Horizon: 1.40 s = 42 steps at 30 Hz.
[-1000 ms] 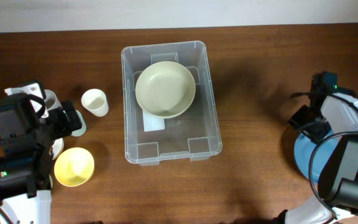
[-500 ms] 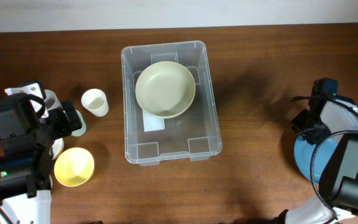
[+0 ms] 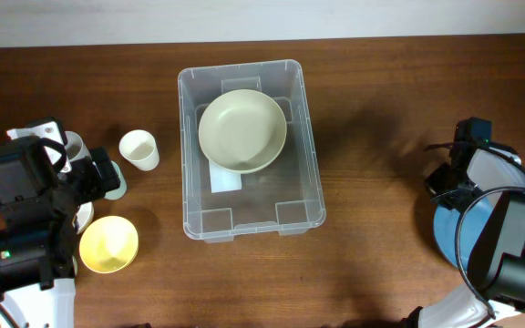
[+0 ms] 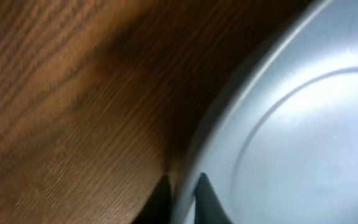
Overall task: Pack container
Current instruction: 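Reach the right gripper to the blue plate and grasp its rim, then carry the blue plate onto the cream plate in the container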
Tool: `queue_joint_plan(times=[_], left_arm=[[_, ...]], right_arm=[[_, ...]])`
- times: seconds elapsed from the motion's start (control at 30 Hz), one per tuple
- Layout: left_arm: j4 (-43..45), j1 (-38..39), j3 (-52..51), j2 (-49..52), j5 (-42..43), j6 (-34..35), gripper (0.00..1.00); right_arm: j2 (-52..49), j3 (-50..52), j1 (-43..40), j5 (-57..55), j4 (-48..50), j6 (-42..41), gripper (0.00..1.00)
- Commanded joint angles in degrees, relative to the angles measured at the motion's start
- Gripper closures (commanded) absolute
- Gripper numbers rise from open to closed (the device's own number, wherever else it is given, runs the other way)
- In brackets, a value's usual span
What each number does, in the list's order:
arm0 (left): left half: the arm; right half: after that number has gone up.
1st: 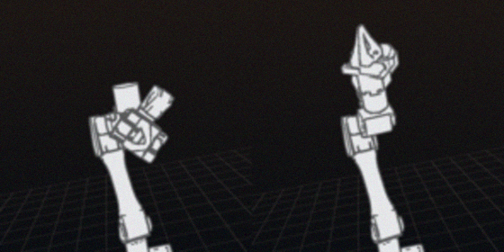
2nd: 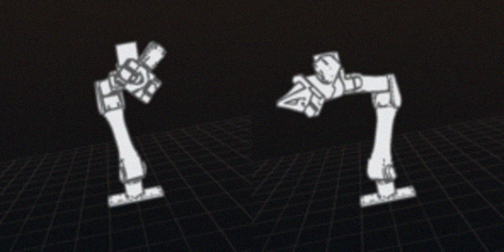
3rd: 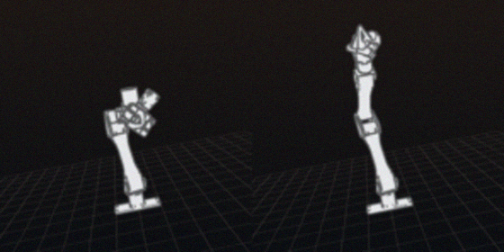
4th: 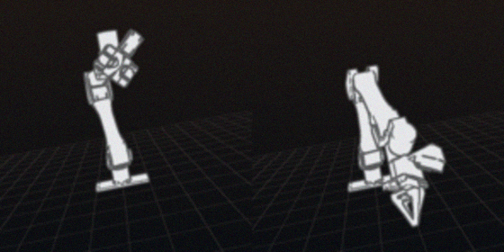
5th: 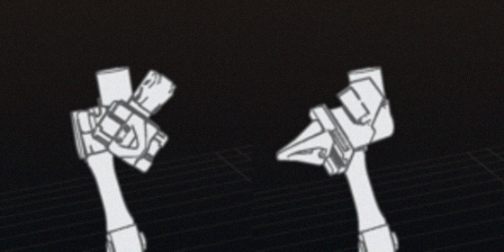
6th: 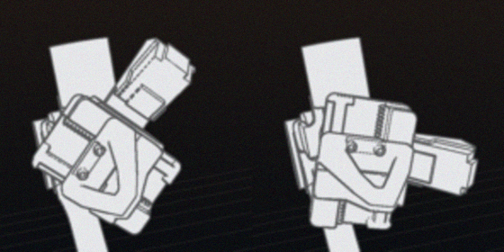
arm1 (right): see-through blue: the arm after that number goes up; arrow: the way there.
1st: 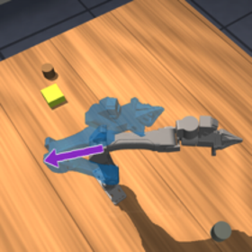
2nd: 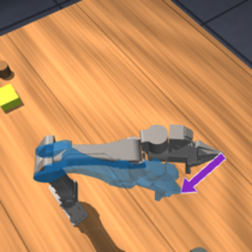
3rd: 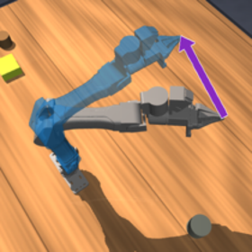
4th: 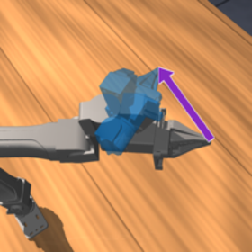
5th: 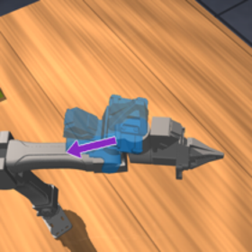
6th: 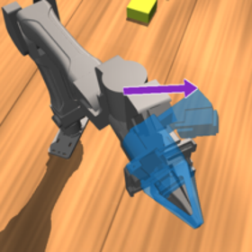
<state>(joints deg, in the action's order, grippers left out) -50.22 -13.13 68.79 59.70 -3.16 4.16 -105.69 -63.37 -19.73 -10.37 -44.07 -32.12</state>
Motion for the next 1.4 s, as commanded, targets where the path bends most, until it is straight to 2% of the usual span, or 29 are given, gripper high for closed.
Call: queue_joint_plan(times=[0.0,0.1,0.17,0.27,0.4,0.67,0.73,0.87,1.0,1.17,1.37], left_arm=[[0.0,-0.3,0.9,0.0,0.8,0.8,0.01],[0.0,-0.3,0.9,0.0,0.8,0.7,0.01],[0.0,-0.3,0.9,0.0,0.8,0.7,0.01],[0.0,-0.3,0.9,0.0,0.8,0.7,0.01],[0.0,-0.3,0.9,0.0,0.8,0.7,0.01],[0.0,-0.3,0.9,0.0,0.8,0.7,0.0],[0.0,-0.3,0.9,0.0,0.8,0.7,0.01],[0.0,-0.3,0.9,0.0,0.8,0.7,0.0],[0.0,-0.3,0.9,0.0,0.8,0.7,0.01],[0.0,-0.3,0.9,0.0,0.8,0.8,0.01],[0.0,-0.3,0.9,0.0,0.8,0.7,0.01]], right_arm=[[-0.7,0.6,-0.2,0.3,1.1,-0.2,0.96],[-0.7,0.6,0.3,0.8,3.2,4.1,0.96],[0.1,-0.4,1.7,5.0,4.7,8.6,0.96],[2.8,-5.4,5.1,10.5,4.0,15.3,0.96],[7.1,-13.0,10.6,10.7,1.1,22.4,0.96],[11.1,-29.9,28.6,12.9,-5.8,45.5,0.96],[11.1,-32.0,35.3,12.7,-6.1,53.9,0.96],[10.7,-32.4,45.5,12.7,-5.0,64.0,0.96],[8.5,-32.4,53.6,12.7,-3.8,70.8,0.96],[2.4,-32.4,59.3,12.7,-1.5,78.3,0.96],[-4.0,-32.4,59.5,12.8,1.9,78.2,0.96]])
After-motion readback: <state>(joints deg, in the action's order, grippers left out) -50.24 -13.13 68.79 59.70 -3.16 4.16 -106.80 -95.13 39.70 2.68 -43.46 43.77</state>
